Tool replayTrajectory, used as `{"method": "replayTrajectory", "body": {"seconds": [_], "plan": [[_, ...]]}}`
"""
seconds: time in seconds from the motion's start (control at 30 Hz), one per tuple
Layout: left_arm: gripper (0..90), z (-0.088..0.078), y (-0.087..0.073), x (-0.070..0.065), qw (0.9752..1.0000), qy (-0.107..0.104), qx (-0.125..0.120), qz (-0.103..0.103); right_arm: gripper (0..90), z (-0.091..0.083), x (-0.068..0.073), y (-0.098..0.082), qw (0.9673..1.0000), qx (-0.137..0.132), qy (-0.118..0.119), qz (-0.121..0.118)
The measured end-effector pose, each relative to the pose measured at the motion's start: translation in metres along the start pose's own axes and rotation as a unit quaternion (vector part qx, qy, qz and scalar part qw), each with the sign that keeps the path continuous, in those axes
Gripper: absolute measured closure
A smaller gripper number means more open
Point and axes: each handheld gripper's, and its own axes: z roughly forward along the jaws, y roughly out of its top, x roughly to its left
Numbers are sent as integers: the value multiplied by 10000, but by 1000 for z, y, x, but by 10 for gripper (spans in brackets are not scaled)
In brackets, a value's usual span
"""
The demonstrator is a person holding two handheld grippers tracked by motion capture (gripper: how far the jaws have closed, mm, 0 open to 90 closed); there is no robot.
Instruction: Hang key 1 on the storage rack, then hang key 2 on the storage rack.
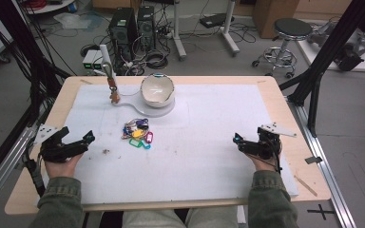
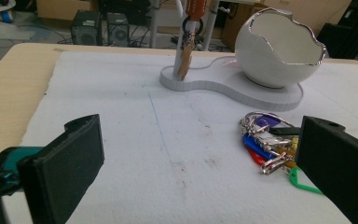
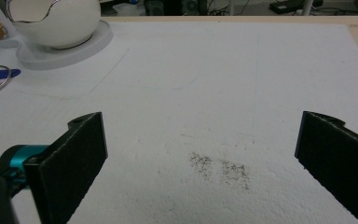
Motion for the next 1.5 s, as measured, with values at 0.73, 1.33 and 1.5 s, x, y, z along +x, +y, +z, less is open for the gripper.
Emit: {"method": "replayTrajectory", "body": {"seconds": [0.73, 1.33, 1.5], "plan": [[17, 20, 19, -43, 9953, -341, 280, 862, 13, -18, -9, -4, 9992, -310, -215, 116], [18, 44, 30, -69, 9882, -846, 765, 1023, 13, -20, -9, -4, 9992, -327, -224, 63], [18, 53, 32, -70, 9869, -869, 945, 974, 13, -19, -11, -4, 9993, -290, -221, 106]]}}
